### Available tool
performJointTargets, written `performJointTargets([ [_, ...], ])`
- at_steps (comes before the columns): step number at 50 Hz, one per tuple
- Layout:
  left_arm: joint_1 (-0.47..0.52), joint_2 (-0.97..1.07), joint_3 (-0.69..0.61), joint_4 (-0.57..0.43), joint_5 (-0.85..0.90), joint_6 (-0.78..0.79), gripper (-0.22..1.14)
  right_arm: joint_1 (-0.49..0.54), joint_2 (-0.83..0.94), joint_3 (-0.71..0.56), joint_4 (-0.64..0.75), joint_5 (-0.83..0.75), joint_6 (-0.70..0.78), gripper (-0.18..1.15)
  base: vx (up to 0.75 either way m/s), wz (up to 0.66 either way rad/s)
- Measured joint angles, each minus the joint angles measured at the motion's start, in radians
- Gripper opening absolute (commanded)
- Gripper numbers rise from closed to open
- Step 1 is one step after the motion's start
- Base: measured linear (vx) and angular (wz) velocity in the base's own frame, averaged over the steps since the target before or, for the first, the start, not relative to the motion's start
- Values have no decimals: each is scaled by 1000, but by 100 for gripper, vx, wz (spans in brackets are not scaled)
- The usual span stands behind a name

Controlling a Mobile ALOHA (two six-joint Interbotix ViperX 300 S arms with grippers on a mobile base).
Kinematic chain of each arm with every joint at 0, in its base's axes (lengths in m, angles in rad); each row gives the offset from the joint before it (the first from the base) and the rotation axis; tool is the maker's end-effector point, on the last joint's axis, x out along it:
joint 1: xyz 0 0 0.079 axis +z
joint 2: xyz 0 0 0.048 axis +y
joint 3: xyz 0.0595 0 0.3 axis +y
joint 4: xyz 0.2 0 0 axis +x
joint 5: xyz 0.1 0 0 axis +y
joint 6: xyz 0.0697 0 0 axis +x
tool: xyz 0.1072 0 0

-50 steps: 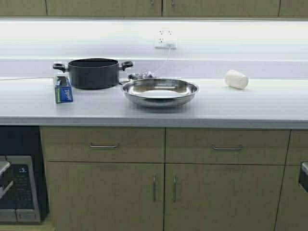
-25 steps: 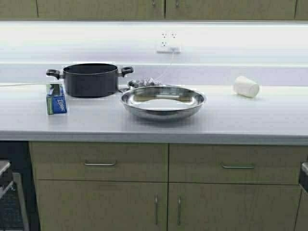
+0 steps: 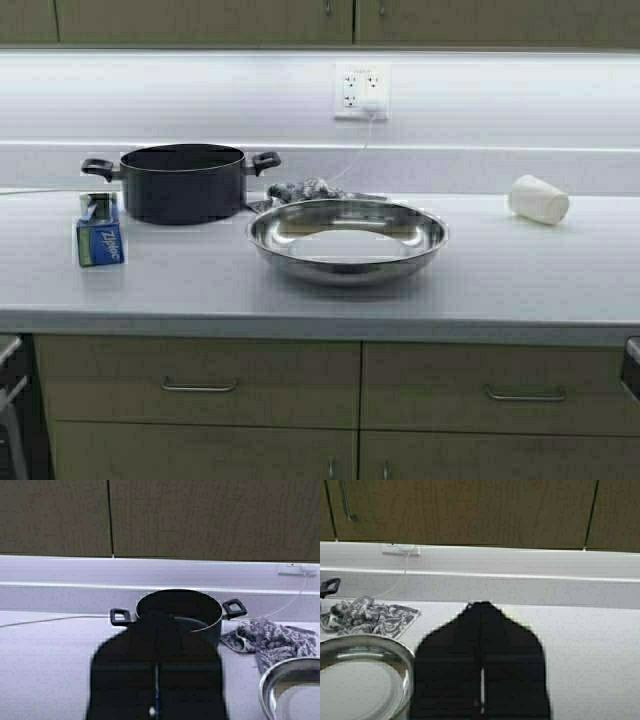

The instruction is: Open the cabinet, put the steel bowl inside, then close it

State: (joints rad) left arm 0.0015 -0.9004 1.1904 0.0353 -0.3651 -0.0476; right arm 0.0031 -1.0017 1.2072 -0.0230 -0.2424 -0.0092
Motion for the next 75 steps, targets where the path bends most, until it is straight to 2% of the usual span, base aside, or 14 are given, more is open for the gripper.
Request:
performJointTargets([
  [10,0,-12,12,2,0,-5,4,0,12,0,0,2,0,6,23,-5],
  [14,-2,-20,17,2,-5,-11,15,-2,12,2,0,0,11,14,20,-5],
  [17,-18,-25,20,2,-12,-15,37,0,12,2,0,-2,23,34,17,-1],
  [23,-106,-37,34,34,-17,-17,101,58,12,9,-3,-2,43,97,14,3],
  [25,-143,-37,35,49,-15,-26,112,94,14,12,-9,-2,44,111,12,4],
  [31,-250,-37,37,60,-17,-32,98,227,20,11,-20,-14,44,100,10,3],
  [38,-371,2,29,60,-37,-31,101,350,46,8,6,-104,41,101,7,3],
  [44,-437,149,2,60,-115,-26,101,391,141,-29,15,-170,41,101,4,1],
  [53,-520,433,-100,28,-275,-12,101,485,396,-170,28,-270,11,101,0,0],
  [60,-612,667,-262,-77,-385,91,101,531,600,-334,133,-345,-107,101,-1,0],
  [65,-690,815,-407,-238,-457,242,101,561,713,-446,316,-394,-252,101,0,0],
  [68,-727,890,-491,-350,-494,322,101,586,775,-517,482,-439,-396,101,0,0],
  [71,-752,954,-569,-446,-520,397,101,600,825,-588,623,-477,-540,101,0,0],
  [75,-758,1034,-664,-531,-540,453,101,620,884,-673,733,-489,-690,101,0,0],
])
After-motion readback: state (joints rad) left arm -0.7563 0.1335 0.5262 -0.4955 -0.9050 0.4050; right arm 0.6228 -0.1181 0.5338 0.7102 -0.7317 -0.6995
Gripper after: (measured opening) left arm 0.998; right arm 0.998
